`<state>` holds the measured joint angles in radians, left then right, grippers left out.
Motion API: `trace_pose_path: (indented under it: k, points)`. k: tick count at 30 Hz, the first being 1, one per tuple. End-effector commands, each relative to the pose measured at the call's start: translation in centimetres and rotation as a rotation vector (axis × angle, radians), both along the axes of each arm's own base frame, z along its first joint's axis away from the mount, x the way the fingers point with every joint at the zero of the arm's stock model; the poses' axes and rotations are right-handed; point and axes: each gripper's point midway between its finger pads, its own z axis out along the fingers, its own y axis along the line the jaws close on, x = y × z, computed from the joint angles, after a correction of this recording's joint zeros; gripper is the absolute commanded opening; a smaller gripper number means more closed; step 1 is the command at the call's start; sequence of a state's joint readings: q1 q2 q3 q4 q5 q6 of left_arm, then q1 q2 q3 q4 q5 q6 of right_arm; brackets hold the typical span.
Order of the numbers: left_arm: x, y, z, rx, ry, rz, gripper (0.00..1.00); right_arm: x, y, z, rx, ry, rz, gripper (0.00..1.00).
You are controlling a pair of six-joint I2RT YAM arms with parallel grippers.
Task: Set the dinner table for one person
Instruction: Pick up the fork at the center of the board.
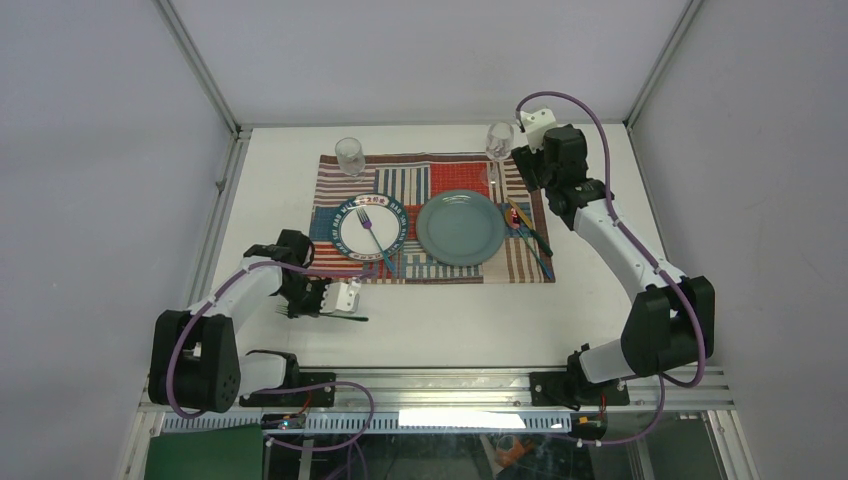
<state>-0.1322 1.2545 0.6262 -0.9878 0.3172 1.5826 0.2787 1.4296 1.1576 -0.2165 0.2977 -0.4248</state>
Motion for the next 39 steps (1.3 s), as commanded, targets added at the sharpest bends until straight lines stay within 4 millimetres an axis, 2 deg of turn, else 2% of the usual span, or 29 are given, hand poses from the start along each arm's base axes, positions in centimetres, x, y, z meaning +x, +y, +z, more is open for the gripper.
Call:
trace_pose_path:
  k: [1, 3, 6, 11, 14, 19, 23, 26, 31, 36, 39]
  points:
    - [0.1, -0.3, 0.3, -0.01, -0.014, 0.015, 0.02, 0.6, -0.1, 4.5, 0.03, -0.113, -0.005, 0.78]
    - [0.6, -0.3, 1.0, -0.008, -0.029, 0.04, 0.0, 0.6, -0.1, 4.4, 0.033, -0.112, -0.003, 0.78]
    - [1.9, -0.5, 3.1, -0.021, -0.056, 0.094, 0.0, 0.4, 0.0, 4.5, 0.04, -0.116, 0.0, 0.78]
    - [5.6, -0.8, 7.6, -0.06, -0.163, 0.198, 0.0, -0.1, 0.1, 4.7, 0.055, -0.126, 0.013, 0.78]
    - [7.0, -1.5, 9.6, -0.11, -0.15, 0.292, 0.0, -0.5, 0.3, 5.0, 0.07, -0.138, 0.022, 0.78]
    - [9.7, -1.6, 9.9, -0.156, -0.044, 0.554, 0.0, -1.1, 0.4, 5.9, 0.091, -0.154, 0.033, 0.78]
    - [11.8, -2.7, 10.2, -0.188, 0.094, 0.767, 0.0, -1.7, 0.3, 6.5, 0.09, -0.165, 0.038, 0.78]
    - [14.1, -2.9, 11.2, -0.193, 0.136, 0.935, 0.0, -2.1, 0.1, 6.8, 0.093, -0.177, 0.035, 0.78]
    - [17.6, -3.3, 13.3, -0.25, 0.115, 1.085, 0.0, -2.5, 0.0, 6.4, 0.093, -0.172, 0.035, 0.78]
    - [19.9, -3.7, 13.0, -0.253, 0.186, 1.21, 0.0, -2.4, 0.1, 6.7, 0.099, -0.174, 0.038, 0.78]
    - [20.2, -4.8, 12.8, -0.275, 0.262, 1.233, 0.0, -2.4, 0.2, 6.8, 0.104, -0.172, 0.042, 0.78]
